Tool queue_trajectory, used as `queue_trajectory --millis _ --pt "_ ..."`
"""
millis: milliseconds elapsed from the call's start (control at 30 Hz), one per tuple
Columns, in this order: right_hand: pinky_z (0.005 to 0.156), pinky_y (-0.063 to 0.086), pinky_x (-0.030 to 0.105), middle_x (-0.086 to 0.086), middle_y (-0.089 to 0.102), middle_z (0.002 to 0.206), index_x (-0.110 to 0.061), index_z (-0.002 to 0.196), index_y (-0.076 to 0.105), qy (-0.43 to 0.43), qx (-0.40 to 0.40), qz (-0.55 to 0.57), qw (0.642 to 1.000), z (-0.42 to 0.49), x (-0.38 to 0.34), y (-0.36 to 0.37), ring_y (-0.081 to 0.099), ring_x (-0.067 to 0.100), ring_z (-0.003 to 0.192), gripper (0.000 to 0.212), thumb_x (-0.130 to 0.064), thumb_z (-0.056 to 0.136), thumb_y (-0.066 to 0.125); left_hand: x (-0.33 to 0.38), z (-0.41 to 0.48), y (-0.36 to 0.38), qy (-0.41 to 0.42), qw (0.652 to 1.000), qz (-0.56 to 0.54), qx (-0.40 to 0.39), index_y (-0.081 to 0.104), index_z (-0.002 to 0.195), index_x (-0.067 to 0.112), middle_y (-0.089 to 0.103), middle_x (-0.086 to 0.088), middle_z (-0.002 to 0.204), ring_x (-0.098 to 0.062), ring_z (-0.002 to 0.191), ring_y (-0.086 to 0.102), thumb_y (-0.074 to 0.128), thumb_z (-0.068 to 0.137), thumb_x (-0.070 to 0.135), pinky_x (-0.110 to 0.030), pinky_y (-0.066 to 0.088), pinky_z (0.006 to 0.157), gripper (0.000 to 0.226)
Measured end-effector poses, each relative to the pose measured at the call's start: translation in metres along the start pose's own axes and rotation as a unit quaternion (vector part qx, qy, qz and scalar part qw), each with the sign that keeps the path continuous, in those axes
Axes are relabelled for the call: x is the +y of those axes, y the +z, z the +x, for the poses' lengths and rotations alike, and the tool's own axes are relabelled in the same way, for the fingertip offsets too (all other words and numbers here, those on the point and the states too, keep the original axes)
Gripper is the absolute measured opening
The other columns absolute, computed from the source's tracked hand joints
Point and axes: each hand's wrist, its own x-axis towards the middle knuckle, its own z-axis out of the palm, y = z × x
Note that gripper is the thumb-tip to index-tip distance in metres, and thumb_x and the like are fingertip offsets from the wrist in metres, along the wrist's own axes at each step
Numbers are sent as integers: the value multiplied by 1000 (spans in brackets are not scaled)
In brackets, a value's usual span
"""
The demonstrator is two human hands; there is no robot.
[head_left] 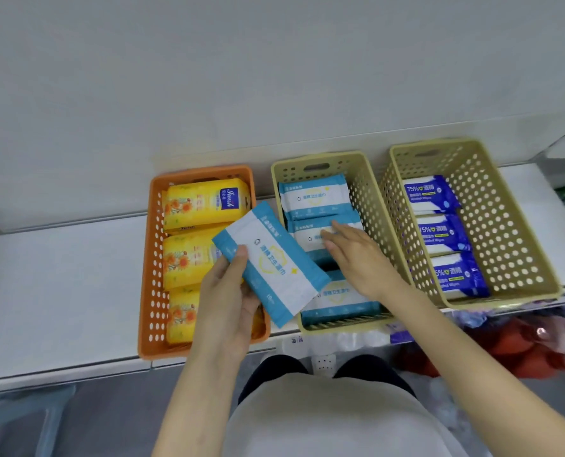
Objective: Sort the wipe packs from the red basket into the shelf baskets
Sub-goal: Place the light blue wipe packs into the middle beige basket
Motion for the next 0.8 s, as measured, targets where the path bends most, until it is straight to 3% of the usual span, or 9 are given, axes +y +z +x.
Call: queue_trajectory --millis 100,167,233,367,433,533,633,733,800 --pt "103 31 21 2 59 129 -14 127 58 72 45 223 971 -12 -21 -23 49 16 125 34 -29 100 42 -4 -5 7 2 1000 -3 0 63 98 24 76 5 87 -7 86 71 53 95 23 -31 58 76 10" --pt "99 42 24 -7 66 117 -22 116 64 91 -30 424 900 -27 -39 -39 58 9 114 25 -27 98 48 -8 -9 10 19 1000 20 -9 64 96 23 76 6 84 -7 84 72 54 94 22 -27 58 72 10" --pt "86 51 23 -7 72 107 -25 111 66 72 -119 511 848 -40 -49 -46 65 8 101 21 -21 93 56 -13 -11 13 41 997 64 -24 66 94 24 76 8 84 -5 81 71 55 94 22 -23 58 68 11" --pt "73 53 19 -2 73 102 -14 113 65 38 -101 497 861 -44 -39 -55 68 7 89 30 -1 85 63 -22 -13 14 107 976 191 -20 69 91 28 73 15 89 6 85 65 57 93 24 -24 53 82 12" --pt "74 54 18 -5 72 103 -18 115 62 35 -66 456 887 -39 -19 -65 68 3 88 35 2 86 62 -29 -11 9 170 950 262 3 66 103 30 68 21 99 13 92 59 55 94 28 -22 50 86 14" --pt "78 56 33 -4 67 111 -34 122 51 14 -63 219 973 -32 9 -78 66 7 92 42 -9 90 62 -47 -14 4 213 922 323 12 54 126 24 54 19 121 23 100 47 49 96 33 -3 41 83 32" --pt "84 50 39 -5 60 125 -37 127 46 -20 -136 -35 990 -23 16 -73 60 18 104 37 -25 94 58 -68 -19 10 192 926 325 2 45 127 27 49 22 116 26 102 45 46 97 29 4 38 74 30" --pt "104 40 35 -9 51 140 -36 132 51 -40 -202 36 978 -12 8 -57 47 14 128 40 -24 94 58 -81 -21 18 172 934 313 -16 35 124 34 41 34 108 33 93 43 43 99 26 -1 43 76 27" --pt "108 37 32 -9 49 141 -32 134 52 -46 -241 63 967 -9 6 -43 44 12 131 42 -22 93 59 -85 -23 21 155 946 285 -28 36 123 34 44 32 105 34 90 44 39 100 25 1 42 70 25"
